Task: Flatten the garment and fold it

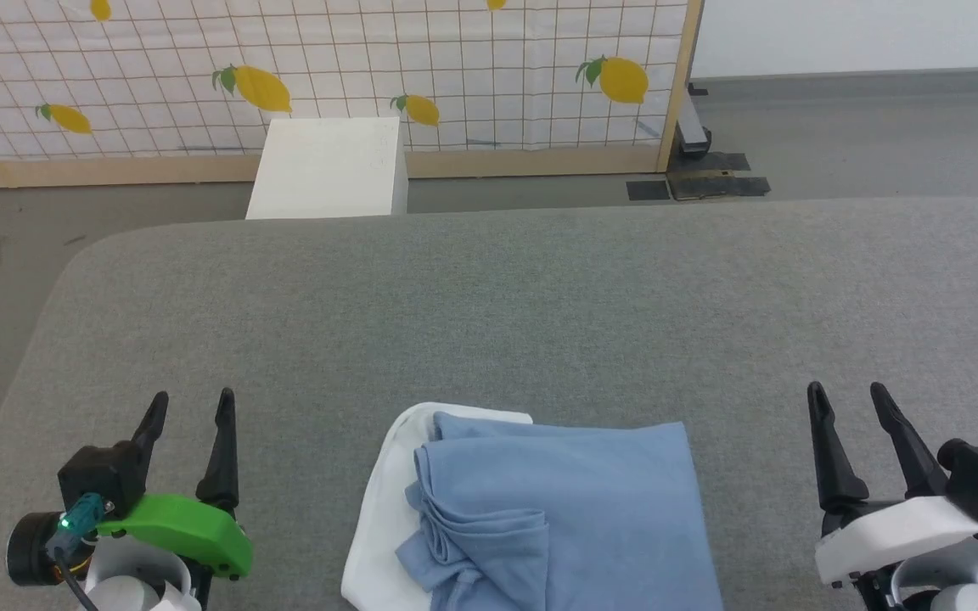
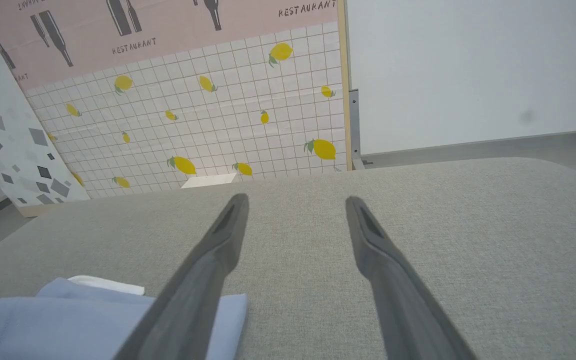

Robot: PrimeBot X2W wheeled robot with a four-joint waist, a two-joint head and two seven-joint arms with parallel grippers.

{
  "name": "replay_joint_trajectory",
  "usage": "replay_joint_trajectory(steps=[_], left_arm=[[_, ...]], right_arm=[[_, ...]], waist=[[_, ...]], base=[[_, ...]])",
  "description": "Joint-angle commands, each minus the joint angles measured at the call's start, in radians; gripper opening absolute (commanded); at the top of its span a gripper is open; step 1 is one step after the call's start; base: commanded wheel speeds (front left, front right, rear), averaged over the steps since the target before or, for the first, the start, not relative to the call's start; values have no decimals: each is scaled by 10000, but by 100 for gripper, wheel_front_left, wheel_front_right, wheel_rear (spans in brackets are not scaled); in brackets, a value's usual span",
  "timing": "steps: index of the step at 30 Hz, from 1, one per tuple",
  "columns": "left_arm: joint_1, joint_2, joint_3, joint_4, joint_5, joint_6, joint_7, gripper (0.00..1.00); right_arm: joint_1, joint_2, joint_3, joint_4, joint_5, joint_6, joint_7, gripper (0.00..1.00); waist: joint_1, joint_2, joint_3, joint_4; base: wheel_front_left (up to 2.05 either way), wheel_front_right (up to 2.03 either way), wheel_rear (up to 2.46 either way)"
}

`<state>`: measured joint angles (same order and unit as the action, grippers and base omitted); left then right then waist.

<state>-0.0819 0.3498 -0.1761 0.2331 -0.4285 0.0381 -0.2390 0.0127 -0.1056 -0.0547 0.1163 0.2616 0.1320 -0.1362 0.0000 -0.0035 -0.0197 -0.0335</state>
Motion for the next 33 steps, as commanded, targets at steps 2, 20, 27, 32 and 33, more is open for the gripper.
replay_joint_trajectory(steps=[2, 20, 27, 32, 33], left_arm=[[111, 89, -29, 17, -67, 75, 29, 100], [112, 106, -138, -13, -210, 140, 60, 100], [104, 97, -115, -64, -328, 151, 45, 100], [112, 100, -62, -205, -418, 169, 17, 100], [99, 104, -62, -235, -429, 162, 16, 100]], right_arm=[[101, 47, -31, 12, -79, -13, 49, 100], [-27, 5, 11, 121, -54, -13, 151, 100], [-388, 27, -116, 119, -102, -13, 958, 100], [-1299, -26, 240, -132, 79, -13, 3503, 100], [-1469, -77, 435, -152, 149, -13, 4140, 100]], waist=[[0, 35, -23, 3], [0, 35, -84, -14], [0, 35, -28, -24], [0, 35, 124, -6], [0, 35, 178, 16]], base=[[0, 0, 0], [0, 0, 0], [0, 0, 0], [0, 0, 0], [0, 0, 0]])
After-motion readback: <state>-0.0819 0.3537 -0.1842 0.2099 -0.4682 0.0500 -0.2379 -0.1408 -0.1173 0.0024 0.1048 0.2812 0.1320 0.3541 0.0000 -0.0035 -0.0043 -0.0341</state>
